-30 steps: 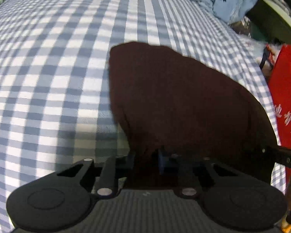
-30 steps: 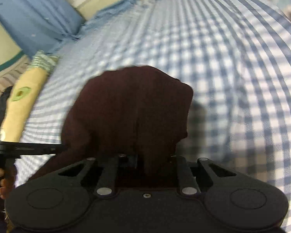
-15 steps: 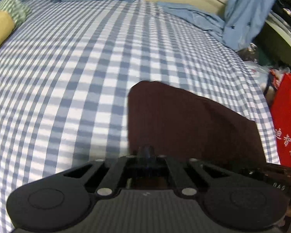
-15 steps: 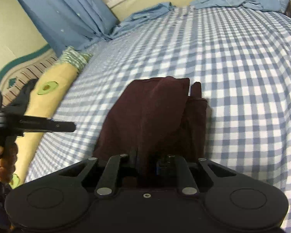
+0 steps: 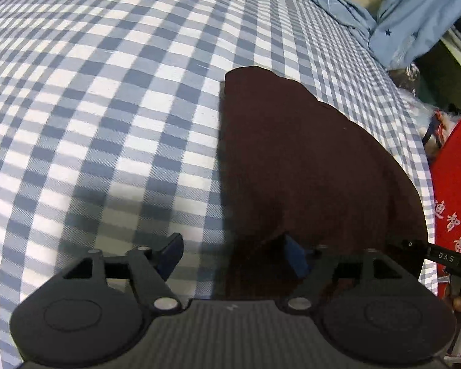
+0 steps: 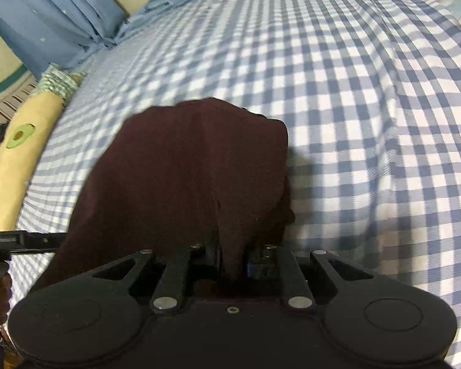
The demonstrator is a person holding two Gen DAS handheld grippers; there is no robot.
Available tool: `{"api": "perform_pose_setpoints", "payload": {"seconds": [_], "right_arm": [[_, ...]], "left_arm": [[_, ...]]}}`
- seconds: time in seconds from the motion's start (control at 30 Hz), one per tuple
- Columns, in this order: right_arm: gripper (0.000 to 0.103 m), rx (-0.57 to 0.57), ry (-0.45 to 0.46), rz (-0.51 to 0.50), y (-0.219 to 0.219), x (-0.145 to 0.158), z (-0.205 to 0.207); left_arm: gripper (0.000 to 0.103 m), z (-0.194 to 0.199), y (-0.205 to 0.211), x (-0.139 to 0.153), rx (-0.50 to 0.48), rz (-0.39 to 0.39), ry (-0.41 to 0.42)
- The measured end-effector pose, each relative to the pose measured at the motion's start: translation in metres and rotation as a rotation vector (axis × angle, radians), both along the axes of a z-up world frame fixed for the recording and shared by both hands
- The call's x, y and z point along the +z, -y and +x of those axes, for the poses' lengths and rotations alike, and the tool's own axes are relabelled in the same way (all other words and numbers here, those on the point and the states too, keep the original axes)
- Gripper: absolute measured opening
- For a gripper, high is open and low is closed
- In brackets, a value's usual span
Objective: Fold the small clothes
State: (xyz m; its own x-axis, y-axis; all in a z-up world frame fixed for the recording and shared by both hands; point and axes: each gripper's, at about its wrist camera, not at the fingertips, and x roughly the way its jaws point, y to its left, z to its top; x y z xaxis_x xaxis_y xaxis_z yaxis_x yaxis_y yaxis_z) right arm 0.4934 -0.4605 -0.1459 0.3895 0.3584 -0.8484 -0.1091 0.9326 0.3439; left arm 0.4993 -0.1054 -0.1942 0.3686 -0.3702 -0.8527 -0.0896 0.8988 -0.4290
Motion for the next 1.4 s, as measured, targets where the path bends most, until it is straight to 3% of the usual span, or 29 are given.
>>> {"api": "perform_pose_setpoints", "payload": {"seconds": [0.2, 0.5, 0.67, 0.77, 0.87, 0.93, 1.03, 1.1, 1.13, 1.2, 1.23, 1.27, 1.3, 1.4], "right_arm": [[0.015, -0.009, -0.012, 0.017, 0.016, -0.009, -0.004], [0.020, -0.021, -0.022, 0.027, 0.012, -0.012, -0.003], [0.053, -0.060, -0.056, 0.070, 0.017, -0.017, -0.001], [0.061, -0.095, -0.084, 0.090, 0.022, -0.024, 0.003], [0.066, -0.098, -0.100, 0.105, 0.020, -0.029, 0.006], [0.070, -0.091, -0.104, 0.105, 0.017, -0.031, 0.006], [0.072, -0.101, -0.109, 0.112, 0.012, -0.034, 0.007], [0.067, -0.117, -0.108, 0.124, 0.011, -0.035, 0.007], [0.059, -0.120, -0.106, 0.131, 0.012, -0.035, 0.007], [0.047, -0.114, -0.100, 0.134, 0.010, -0.033, 0.005], [0.037, -0.106, -0.093, 0.132, 0.009, -0.030, 0.004], [0.027, -0.102, -0.089, 0.133, 0.008, -0.027, 0.003], [0.023, -0.098, -0.085, 0.137, 0.006, -0.023, 0.003], [0.020, -0.075, -0.063, 0.160, 0.001, -0.007, 0.001]], "left_arm": [[0.076, 0.004, 0.020, 0.017, -0.057, 0.087, 0.042], [0.081, 0.002, 0.021, 0.020, -0.046, 0.096, 0.041], [0.092, 0.010, 0.017, 0.009, -0.033, 0.067, 0.021], [0.093, 0.015, 0.015, 0.007, -0.021, 0.053, 0.010], [0.094, 0.011, 0.008, 0.019, 0.020, 0.014, 0.076], [0.102, 0.007, 0.003, 0.024, 0.041, -0.022, 0.121], [0.102, 0.014, 0.009, 0.017, -0.025, -0.036, 0.099], [0.102, 0.022, 0.022, 0.005, -0.097, -0.040, 0.045], [0.102, 0.026, 0.028, -0.004, -0.125, -0.067, 0.014], [0.095, 0.033, 0.028, -0.025, -0.092, -0.158, -0.061], [0.076, 0.036, 0.026, -0.034, -0.058, -0.216, -0.094], [0.067, 0.038, 0.025, -0.040, -0.025, -0.235, -0.122], [0.062, 0.039, 0.028, -0.040, -0.013, -0.207, -0.135], [0.048, 0.038, 0.043, -0.021, -0.113, -0.106, -0.080]]}}
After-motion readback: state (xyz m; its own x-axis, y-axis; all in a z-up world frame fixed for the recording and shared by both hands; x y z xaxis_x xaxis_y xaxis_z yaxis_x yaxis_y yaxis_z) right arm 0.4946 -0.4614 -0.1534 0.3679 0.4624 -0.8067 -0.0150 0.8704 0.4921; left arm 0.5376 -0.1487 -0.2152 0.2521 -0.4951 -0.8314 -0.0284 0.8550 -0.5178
